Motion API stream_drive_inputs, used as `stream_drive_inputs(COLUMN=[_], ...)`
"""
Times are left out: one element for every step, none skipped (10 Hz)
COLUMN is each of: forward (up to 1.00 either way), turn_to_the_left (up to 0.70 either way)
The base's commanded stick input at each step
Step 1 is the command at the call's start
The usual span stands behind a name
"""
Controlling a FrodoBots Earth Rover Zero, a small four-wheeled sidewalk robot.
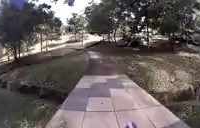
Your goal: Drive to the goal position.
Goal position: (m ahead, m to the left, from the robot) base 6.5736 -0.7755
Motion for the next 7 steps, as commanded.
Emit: stream_drive_inputs(forward=[0.00,0.00,0.00,0.00,0.00,0.00,0.00], turn_to_the_left=[0.00,0.00,-0.98,-1.00,-0.80,-0.02,0.00])
